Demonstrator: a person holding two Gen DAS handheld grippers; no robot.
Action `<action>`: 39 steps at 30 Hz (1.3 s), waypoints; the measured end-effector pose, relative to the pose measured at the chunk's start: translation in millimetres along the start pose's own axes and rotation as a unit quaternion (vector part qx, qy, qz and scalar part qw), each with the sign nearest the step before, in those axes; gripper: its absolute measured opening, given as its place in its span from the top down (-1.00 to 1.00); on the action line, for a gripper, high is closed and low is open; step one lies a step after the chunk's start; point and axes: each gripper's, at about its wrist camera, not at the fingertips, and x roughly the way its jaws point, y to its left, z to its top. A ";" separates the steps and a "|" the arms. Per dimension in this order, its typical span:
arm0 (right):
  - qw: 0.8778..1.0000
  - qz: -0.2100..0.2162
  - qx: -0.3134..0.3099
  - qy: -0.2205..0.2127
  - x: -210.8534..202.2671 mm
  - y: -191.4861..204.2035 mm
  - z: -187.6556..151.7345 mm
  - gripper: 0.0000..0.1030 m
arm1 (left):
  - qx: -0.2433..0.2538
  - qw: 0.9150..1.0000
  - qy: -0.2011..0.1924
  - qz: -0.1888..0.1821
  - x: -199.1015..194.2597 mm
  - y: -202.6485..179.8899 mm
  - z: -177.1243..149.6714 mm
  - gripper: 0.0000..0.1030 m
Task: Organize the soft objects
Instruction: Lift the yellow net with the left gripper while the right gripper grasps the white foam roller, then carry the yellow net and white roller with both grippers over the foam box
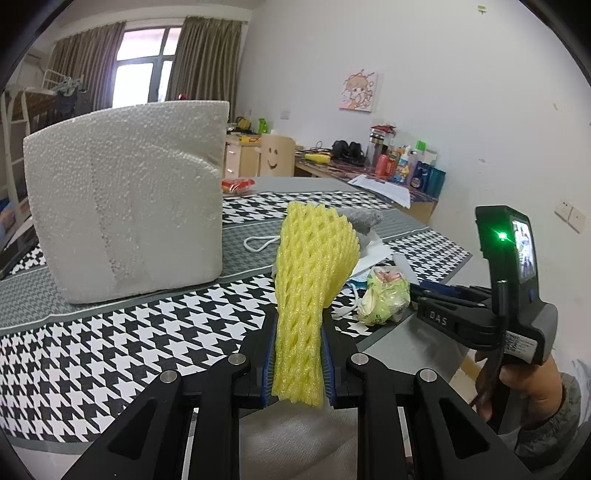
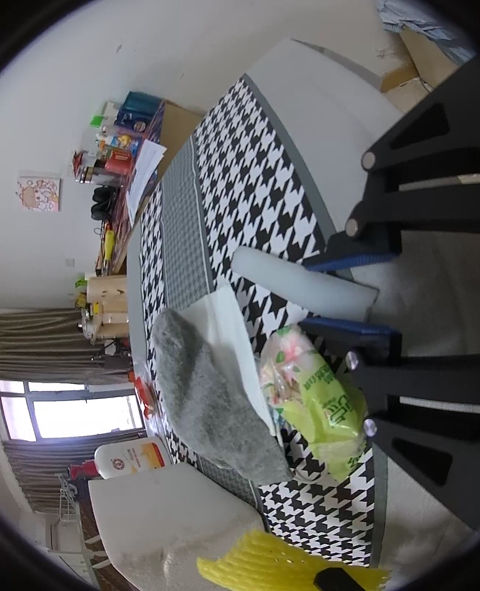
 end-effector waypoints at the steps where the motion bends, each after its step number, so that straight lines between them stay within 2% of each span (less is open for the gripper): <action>1: 1.000 -0.002 0.004 0.002 0.0 -0.2 0.4 0.43 | 0.001 1.000 -0.001 -0.003 -1.4 1.7 -0.3 0.57; 10: 0.999 -0.012 0.030 -0.004 1.1 0.3 0.3 0.42 | 0.007 1.000 -0.005 -0.026 -7.0 16.3 1.2 0.57; 18: 1.000 -0.019 0.023 -0.010 0.0 3.5 -1.6 0.43 | 0.007 1.000 -0.007 -0.025 -10.2 20.6 3.7 0.57; 21: 1.000 -0.011 0.024 -0.016 -1.0 1.0 -3.1 0.51 | 0.001 1.000 -0.007 -0.018 -13.3 23.9 3.3 0.57; 25: 0.999 0.025 0.036 -0.017 -6.1 -8.2 -2.9 0.66 | -0.001 1.000 -0.010 -0.004 -16.0 19.3 5.4 0.57; 30: 0.998 0.041 0.038 -0.024 -13.3 -14.4 -1.4 0.68 | 0.009 1.000 -0.022 0.007 -23.2 9.3 9.8 0.57; 39: 0.995 0.062 0.030 -0.072 -45.6 -23.5 10.7 0.68 | 0.011 0.999 -0.037 0.027 -28.7 0.2 22.2 0.57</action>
